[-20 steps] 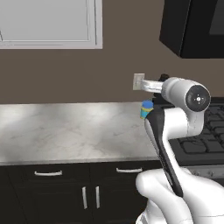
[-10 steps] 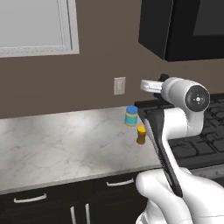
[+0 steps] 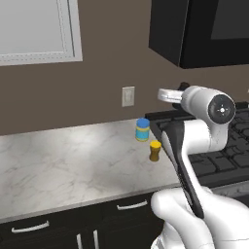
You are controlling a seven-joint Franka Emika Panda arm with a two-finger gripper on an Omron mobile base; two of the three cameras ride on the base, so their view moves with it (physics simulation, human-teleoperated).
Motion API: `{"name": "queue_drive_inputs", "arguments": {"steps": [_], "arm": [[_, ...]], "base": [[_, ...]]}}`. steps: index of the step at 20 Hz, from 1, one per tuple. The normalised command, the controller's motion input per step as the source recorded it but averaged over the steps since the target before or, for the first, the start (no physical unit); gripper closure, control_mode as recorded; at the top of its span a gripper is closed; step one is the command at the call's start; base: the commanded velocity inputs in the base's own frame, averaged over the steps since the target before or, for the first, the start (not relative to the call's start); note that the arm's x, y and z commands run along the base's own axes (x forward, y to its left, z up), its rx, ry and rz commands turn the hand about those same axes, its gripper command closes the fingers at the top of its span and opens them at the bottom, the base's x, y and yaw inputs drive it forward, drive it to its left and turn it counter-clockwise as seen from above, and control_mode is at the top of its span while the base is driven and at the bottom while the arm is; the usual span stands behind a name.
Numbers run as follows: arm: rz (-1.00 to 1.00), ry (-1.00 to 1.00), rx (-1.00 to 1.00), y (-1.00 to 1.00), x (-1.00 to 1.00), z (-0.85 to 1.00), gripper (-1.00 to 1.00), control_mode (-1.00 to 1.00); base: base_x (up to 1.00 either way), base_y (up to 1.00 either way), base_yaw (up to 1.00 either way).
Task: Collect the turmeric, mayonnaise, and shaker from the cabinet and place them next to the stove.
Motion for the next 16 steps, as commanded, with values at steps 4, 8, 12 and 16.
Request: {"name": "queue_drive_inputs", "arguments": {"steps": [4, 8, 12, 16], "arm": [[0.09, 0.0, 0.0, -0.05, 0.34, -0.36, 1.0, -1.0], [0.22, 0.0, 0.0, -0.44, 0.4, -0.69, 1.0, -1.0], [0.33, 0.0, 0.0, -0.55, 0.39, -0.74, 1.0, -1.0], [0.38, 0.0, 0.0, -0.53, 0.29, -0.73, 1.0, -1.0]], "base": [[0.14, 0.0, 0.01], [0.0, 0.0, 0.0], [0.0, 0.0, 0.0], [0.0, 0.0, 0.0]]}}
